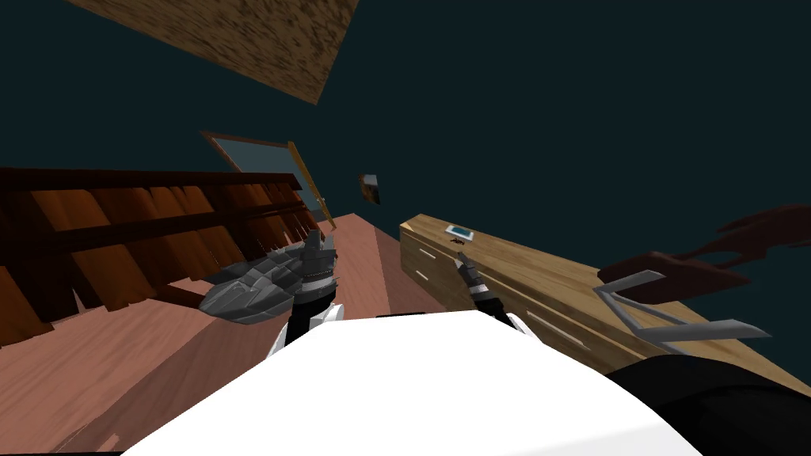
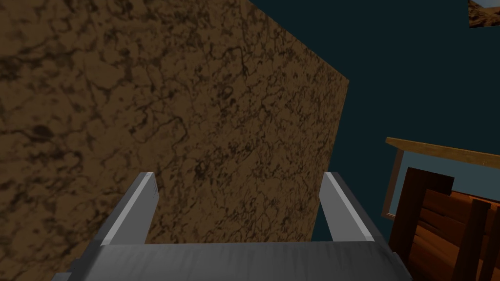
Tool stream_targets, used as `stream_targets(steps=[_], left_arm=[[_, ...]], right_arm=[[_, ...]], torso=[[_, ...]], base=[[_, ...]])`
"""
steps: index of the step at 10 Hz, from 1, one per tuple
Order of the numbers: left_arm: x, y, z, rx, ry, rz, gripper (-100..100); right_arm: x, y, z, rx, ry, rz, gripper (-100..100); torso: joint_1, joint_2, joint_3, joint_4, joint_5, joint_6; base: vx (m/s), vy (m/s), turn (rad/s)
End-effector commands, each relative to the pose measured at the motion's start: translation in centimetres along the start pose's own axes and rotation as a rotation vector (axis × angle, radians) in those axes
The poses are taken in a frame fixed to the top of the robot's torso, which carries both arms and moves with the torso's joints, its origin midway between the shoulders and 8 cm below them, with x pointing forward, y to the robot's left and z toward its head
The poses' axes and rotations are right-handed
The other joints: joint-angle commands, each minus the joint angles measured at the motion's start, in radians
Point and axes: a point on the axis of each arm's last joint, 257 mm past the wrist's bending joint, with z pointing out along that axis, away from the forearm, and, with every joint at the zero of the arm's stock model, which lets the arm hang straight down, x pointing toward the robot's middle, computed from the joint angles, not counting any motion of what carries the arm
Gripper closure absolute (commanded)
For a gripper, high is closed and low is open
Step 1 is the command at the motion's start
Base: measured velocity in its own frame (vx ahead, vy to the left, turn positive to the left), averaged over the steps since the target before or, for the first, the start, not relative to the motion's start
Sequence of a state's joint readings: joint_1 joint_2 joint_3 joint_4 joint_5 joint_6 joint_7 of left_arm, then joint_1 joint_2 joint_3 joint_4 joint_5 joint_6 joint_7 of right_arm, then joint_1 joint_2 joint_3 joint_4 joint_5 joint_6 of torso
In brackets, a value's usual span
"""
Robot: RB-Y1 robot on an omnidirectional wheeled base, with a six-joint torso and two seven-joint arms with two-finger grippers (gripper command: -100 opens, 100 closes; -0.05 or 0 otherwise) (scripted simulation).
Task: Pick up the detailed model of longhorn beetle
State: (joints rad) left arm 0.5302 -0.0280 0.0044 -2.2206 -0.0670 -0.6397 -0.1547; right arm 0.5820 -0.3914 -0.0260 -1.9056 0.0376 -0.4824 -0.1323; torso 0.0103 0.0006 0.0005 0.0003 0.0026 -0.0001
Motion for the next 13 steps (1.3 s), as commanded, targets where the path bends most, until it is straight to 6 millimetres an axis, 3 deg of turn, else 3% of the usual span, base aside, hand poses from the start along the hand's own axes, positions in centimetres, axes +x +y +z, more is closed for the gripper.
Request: stream_targets(steps=[1, 3, 4, 6, 7, 8, 9, 10, 11, 12, 13], left_arm=[[0.0, 0.0, 0.0, 0.000, 0.000, 0.000, 0], [0.0, 0.0, 0.0, 0.000, 0.000, 0.000, 0], [0.0, 0.0, 0.0, 0.000, 0.000, 0.000, 0], [0.0, 0.0, 0.0, 0.000, 0.000, 0.000, 0], [0.0, 0.0, 0.0, 0.000, 0.000, 0.000, 0], [0.0, 0.0, 0.0, 0.000, 0.000, 0.000, 0], [0.0, 0.0, 0.0, 0.000, 0.000, 0.000, 0], [0.0, 0.0, 0.0, 0.000, 0.000, 0.000, 0], [0.0, 0.0, 0.0, 0.000, 0.000, 0.000, 0], [0.0, 0.0, 0.0, 0.000, 0.000, 0.000, 0], [0.0, 0.0, 0.0, 0.000, 0.000, 0.000, 0]], right_arm=[[0.3, -3.1, -1.8, 0.083, 0.045, -0.045, -100], [0.8, -7.4, -5.0, 0.196, 0.116, -0.110, -100], [0.5, -8.2, -5.4, 0.216, 0.124, -0.120, -100], [0.5, -12.5, -9.7, 0.336, 0.209, -0.195, -100], [0.2, -13.1, -10.1, 0.352, 0.212, -0.202, -100], [0.2, -14.6, -12.2, 0.401, 0.261, -0.242, -100], [-0.1, -15.3, -12.8, 0.421, 0.261, -0.245, -100], [-0.5, -17.3, -15.7, 0.487, 0.310, -0.287, -100], [-0.6, -17.4, -15.8, 0.490, 0.312, -0.290, -100], [-1.1, -18.8, -18.4, 0.544, 0.368, -0.335, -100], [-1.3, -19.1, -18.8, 0.555, 0.367, -0.336, -100]], torso=[[0.000, 0.000, 0.000, 0.000, 0.000, 0.000], [0.001, -0.002, -0.001, -0.001, 0.000, 0.000], [0.004, -0.001, -0.001, -0.001, 0.001, 0.000], [0.000, -0.003, -0.002, -0.001, 0.000, 0.000], [0.002, -0.005, -0.003, -0.001, 0.000, 0.000], [-0.001, -0.005, -0.003, -0.001, 0.000, 0.000], [-0.002, -0.004, -0.003, -0.001, 0.000, 0.000], [-0.004, -0.003, -0.002, -0.001, -0.001, 0.000], [-0.003, -0.003, -0.002, -0.001, 0.000, 0.000], [-0.004, -0.003, -0.002, -0.001, -0.001, 0.000], [-0.003, -0.005, -0.003, -0.001, -0.001, 0.000]], base=[[0.030, 0.153, 0.023], [0.026, 0.211, 0.043], [0.023, 0.177, -0.009], [0.070, 0.177, 0.047], [0.072, 0.133, 0.001], [0.056, 0.125, 0.036], [0.035, 0.100, 0.020], [0.046, 0.130, 0.051], [0.046, 0.099, 0.008], [0.081, 0.116, 0.055], [0.077, 0.090, 0.012]])
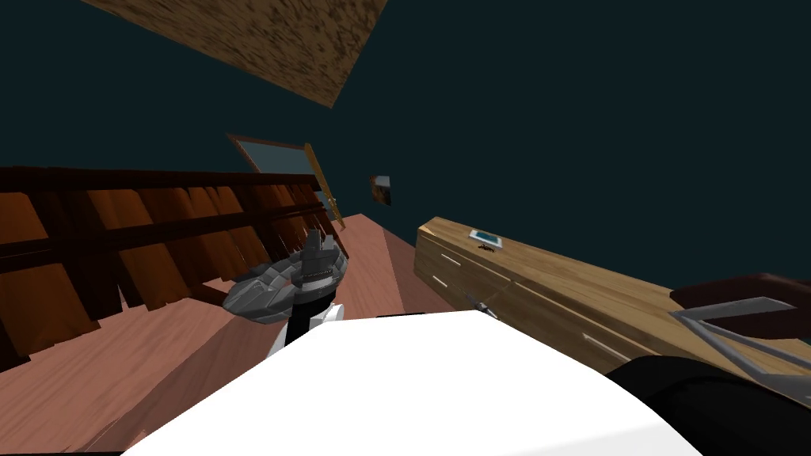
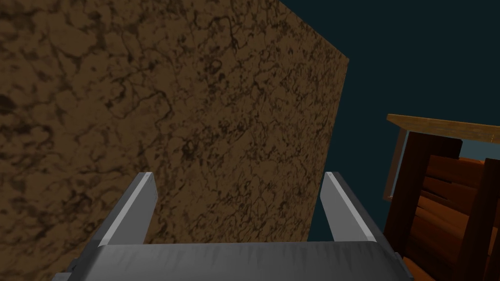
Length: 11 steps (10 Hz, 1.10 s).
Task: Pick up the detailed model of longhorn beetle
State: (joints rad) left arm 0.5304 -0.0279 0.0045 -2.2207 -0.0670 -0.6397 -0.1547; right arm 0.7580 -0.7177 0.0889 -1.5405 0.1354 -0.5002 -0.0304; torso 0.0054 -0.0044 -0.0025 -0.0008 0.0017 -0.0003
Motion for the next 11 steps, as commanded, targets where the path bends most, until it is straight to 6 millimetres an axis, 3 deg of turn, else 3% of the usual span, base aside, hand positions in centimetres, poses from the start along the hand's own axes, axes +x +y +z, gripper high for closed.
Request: stream_targets(steps=[1, 2, 3, 4, 6, 8, 9, 10, 11], left_arm=[[0.0, 0.0, 0.0, 0.000, 0.000, 0.000, 0], [0.0, 0.0, 0.0, 0.000, 0.000, 0.000, 0], [0.0, 0.0, 0.0, 0.000, 0.000, 0.000, 0], [0.0, 0.0, 0.0, 0.000, 0.000, 0.000, 0], [0.0, 0.0, 0.0, 0.000, 0.000, 0.000, 0], [0.0, 0.0, 0.0, 0.000, 0.000, 0.000, 0], [0.0, 0.0, 0.0, 0.000, 0.000, 0.000, 0], [0.0, 0.0, 0.0, 0.000, 0.000, 0.000, 0], [0.0, 0.0, 0.0, 0.000, 0.000, 0.000, 0]], right_arm=[[0.8, -2.8, -1.6, 0.058, 0.058, -0.054, -100], [0.7, -3.8, -2.0, 0.081, 0.063, -0.060, -100], [1.6, -6.4, -4.1, 0.139, 0.114, -0.102, -100], [1.2, -7.1, -4.5, 0.155, 0.121, -0.114, -100], [2.1, -11.6, -9.1, 0.259, 0.231, -0.211, -100], [1.5, -12.8, -9.9, 0.287, 0.241, -0.228, -100], [1.4, -14.8, -12.5, 0.336, 0.300, -0.282, -100], [1.1, -15.3, -12.9, 0.349, 0.303, -0.288, -100], [0.8, -17.4, -15.8, 0.404, 0.361, -0.340, -100]], torso=[[0.000, 0.000, 0.000, 0.000, 0.000, 0.000], [0.001, 0.000, 0.000, 0.000, 0.000, 0.000], [0.000, 0.001, 0.000, 0.000, 0.000, 0.000], [0.000, -0.001, 0.000, 0.000, 0.000, 0.000], [-0.001, -0.001, 0.000, 0.000, 0.000, 0.000], [0.000, -0.003, -0.002, -0.001, 0.000, 0.000], [-0.002, 0.000, 0.000, 0.000, 0.000, 0.000], [-0.003, 0.000, 0.000, 0.000, 0.000, 0.000], [-0.002, 0.000, 0.000, 0.000, -0.001, 0.000]], base=[[0.069, 0.110, 0.069], [0.058, 0.098, 0.017], [0.100, 0.099, 0.045], [0.080, 0.077, 0.021], [0.116, 0.100, 0.083], [0.085, 0.074, 0.003], [0.076, 0.055, 0.061], [0.079, 0.062, 0.038], [0.102, 0.083, 0.058]])
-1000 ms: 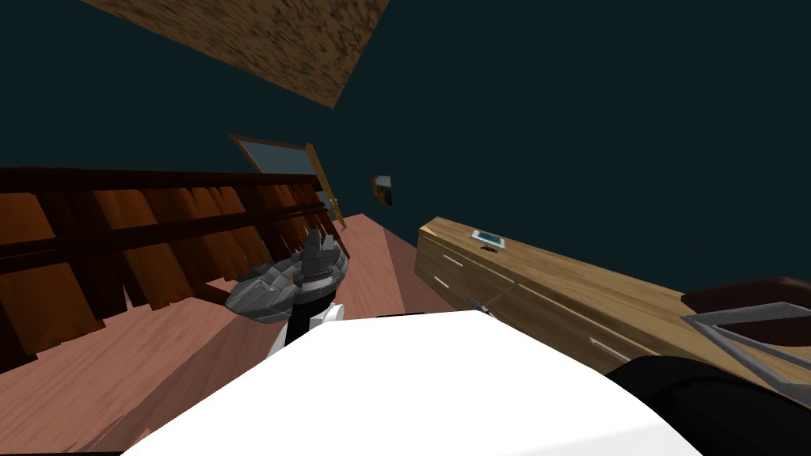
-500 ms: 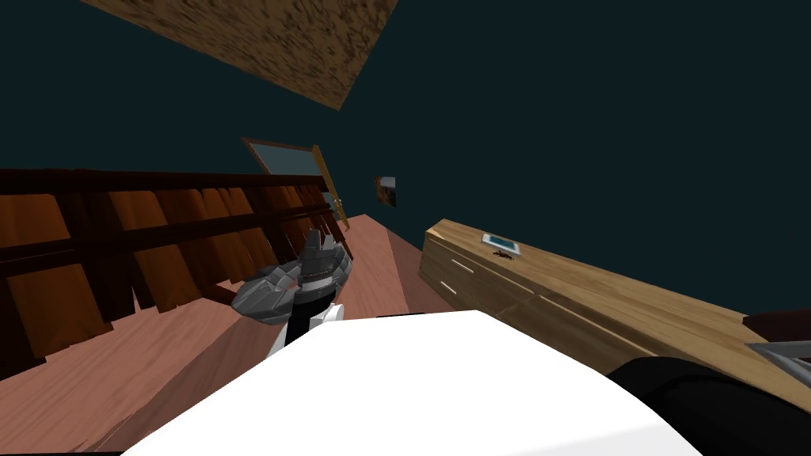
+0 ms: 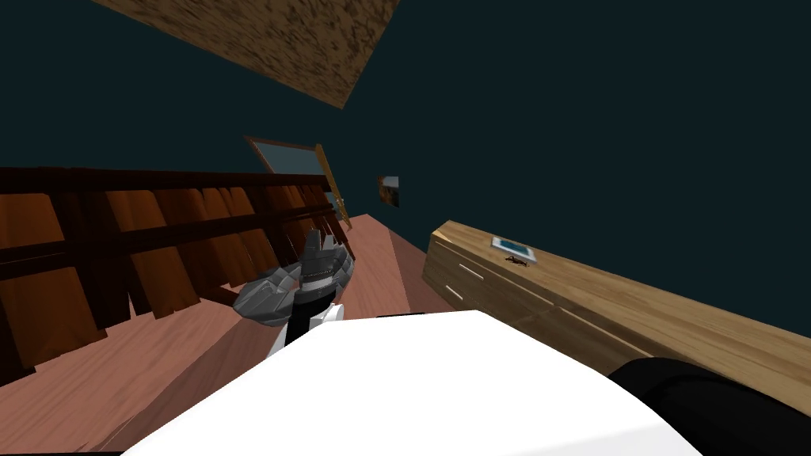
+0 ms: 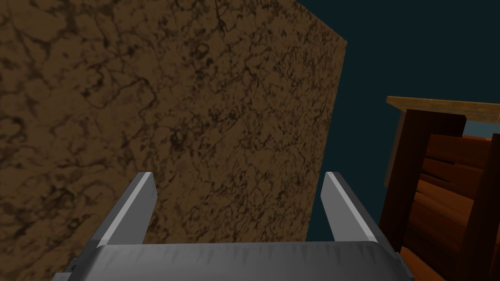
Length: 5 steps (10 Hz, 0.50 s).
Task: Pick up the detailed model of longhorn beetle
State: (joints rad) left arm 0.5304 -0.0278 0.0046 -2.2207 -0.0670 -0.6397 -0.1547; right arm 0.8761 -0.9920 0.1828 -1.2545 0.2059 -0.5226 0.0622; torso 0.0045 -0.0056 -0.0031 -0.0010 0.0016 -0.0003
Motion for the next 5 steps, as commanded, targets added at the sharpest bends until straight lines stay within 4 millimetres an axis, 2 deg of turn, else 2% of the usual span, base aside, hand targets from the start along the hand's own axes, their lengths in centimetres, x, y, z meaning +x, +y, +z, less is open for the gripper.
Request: stream_targets(steps=[1, 2, 3, 4, 5], left_arm=[[0.0, 0.0, 0.0, 0.000, 0.000, 0.000, 0], [0.0, 0.0, 0.0, 0.000, 0.000, 0.000, 0], [0.0, 0.0, 0.0, 0.000, 0.000, 0.000, 0], [0.0, 0.0, 0.0, 0.000, 0.000, 0.000, 0], [0.0, 0.0, 0.0, 0.000, 0.000, 0.000, 0]], right_arm=[[0.3, -1.9, -1.1, 0.035, 0.032, -0.038, -100], [0.3, -1.9, -1.1, 0.035, 0.032, -0.038, -100], [1.1, -4.6, -3.1, 0.086, 0.090, -0.098, -100], [1.0, -4.9, -3.3, 0.091, 0.092, -0.101, -100], [1.5, -7.6, -5.5, 0.142, 0.149, -0.161, -100]], torso=[[0.000, 0.000, 0.000, 0.000, 0.000, 0.000], [0.000, 0.000, 0.000, 0.000, 0.000, 0.000], [-0.003, 0.003, 0.002, 0.001, -0.001, 0.000], [-0.003, 0.002, 0.001, 0.000, -0.001, 0.000], [-0.002, 0.002, 0.001, 0.000, -0.001, 0.000]], base=[[0.091, 0.070, 0.026], [0.036, 0.026, 0.001], [0.068, 0.037, 0.062], [0.077, 0.045, 0.028], [0.123, 0.061, 0.054]])
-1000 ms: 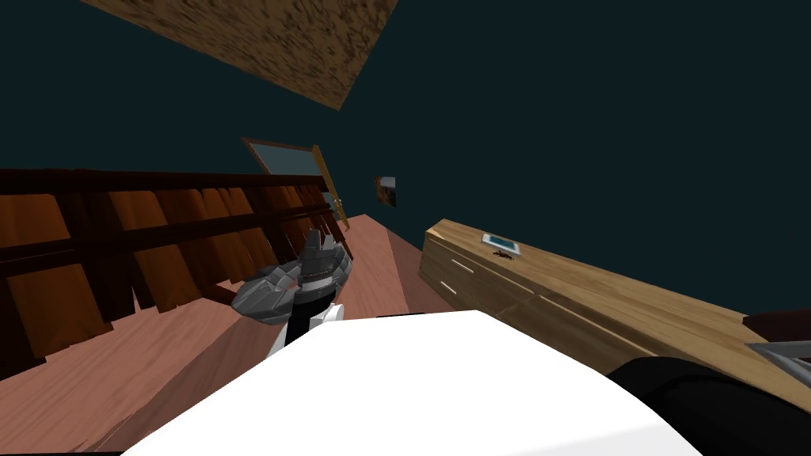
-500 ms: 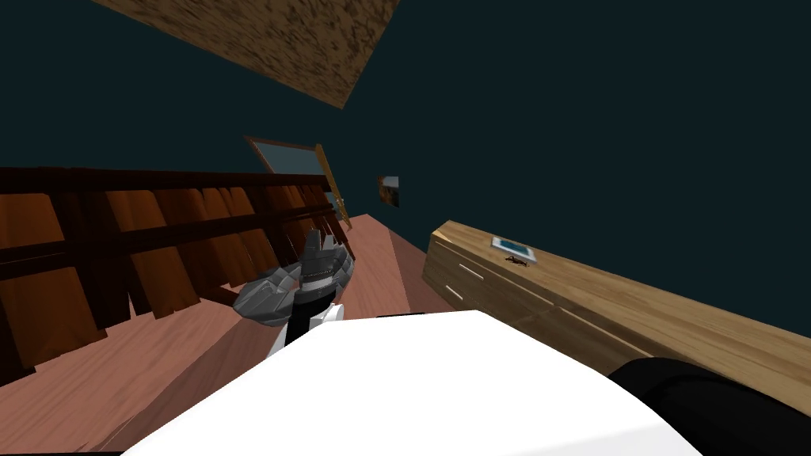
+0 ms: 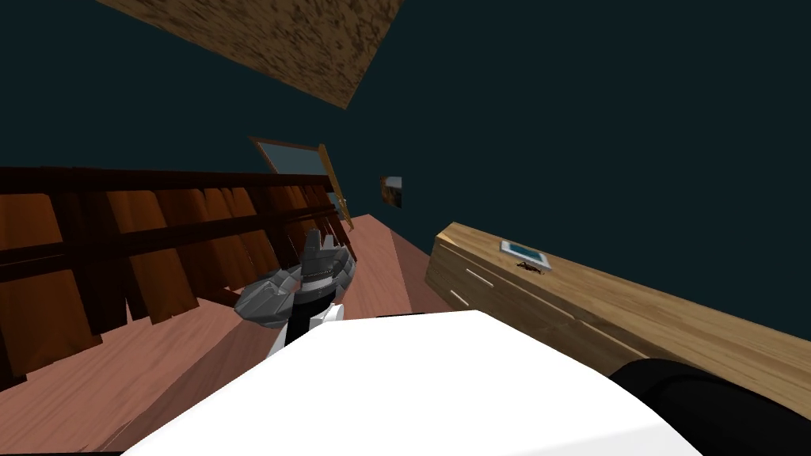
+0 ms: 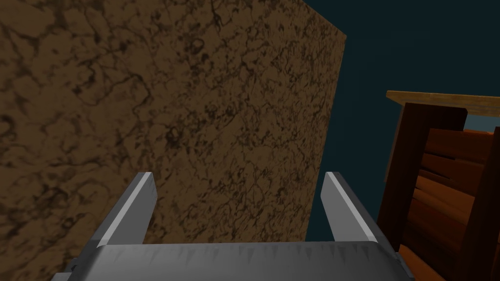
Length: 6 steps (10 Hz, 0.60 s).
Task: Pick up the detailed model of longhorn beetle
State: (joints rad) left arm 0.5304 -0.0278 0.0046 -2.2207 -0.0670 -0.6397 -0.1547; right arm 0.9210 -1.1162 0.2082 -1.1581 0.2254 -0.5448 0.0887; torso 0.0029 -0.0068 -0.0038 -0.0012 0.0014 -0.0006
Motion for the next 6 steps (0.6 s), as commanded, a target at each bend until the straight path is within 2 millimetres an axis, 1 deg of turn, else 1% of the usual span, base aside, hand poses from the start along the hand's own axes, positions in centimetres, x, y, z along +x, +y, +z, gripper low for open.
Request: stream_targets(steps=[1, 2, 3, 4, 5, 6], left_arm=[[0.0, 0.0, 0.0, 0.000, 0.000, 0.000, 0], [0.0, 0.0, 0.0, 0.000, 0.000, 0.000, 0], [0.0, 0.0, 0.0, 0.000, 0.000, 0.000, 0], [0.0, 0.0, 0.0, 0.000, 0.000, 0.000, 0], [0.0, 0.0, 0.0, 0.000, 0.000, 0.000, 0], [0.0, 0.0, 0.0, 0.000, 0.000, 0.000, 0]], right_arm=[[1.8, -3.3, -2.2, 0.063, 0.082, -0.090, -100], [1.5, -4.0, -2.6, 0.076, 0.087, -0.101, -100], [1.5, -4.0, -2.6, 0.076, 0.087, -0.101, -100], [1.9, -6.6, -4.7, 0.121, 0.142, -0.164, -100], [2.6, -8.3, -6.3, 0.150, 0.188, -0.209, -100], [1.7, -9.1, -6.8, 0.164, 0.194, -0.230, -100]], torso=[[0.000, 0.000, 0.000, 0.000, 0.000, 0.000], [0.000, -0.003, -0.002, -0.001, 0.000, 0.000], [0.000, -0.002, -0.001, -0.001, 0.000, 0.000], [-0.001, 0.003, 0.001, 0.000, -0.001, 0.000], [-0.001, 0.004, 0.002, 0.001, 0.000, 0.000], [-0.002, 0.001, 0.000, 0.000, -0.001, 0.000]], base=[[0.188, 0.051, 0.079], [0.134, 0.046, 0.041], [0.034, 0.035, 0.006], [0.044, 0.030, 0.051], [0.117, 0.022, 0.071], [0.119, 0.017, 0.035]])
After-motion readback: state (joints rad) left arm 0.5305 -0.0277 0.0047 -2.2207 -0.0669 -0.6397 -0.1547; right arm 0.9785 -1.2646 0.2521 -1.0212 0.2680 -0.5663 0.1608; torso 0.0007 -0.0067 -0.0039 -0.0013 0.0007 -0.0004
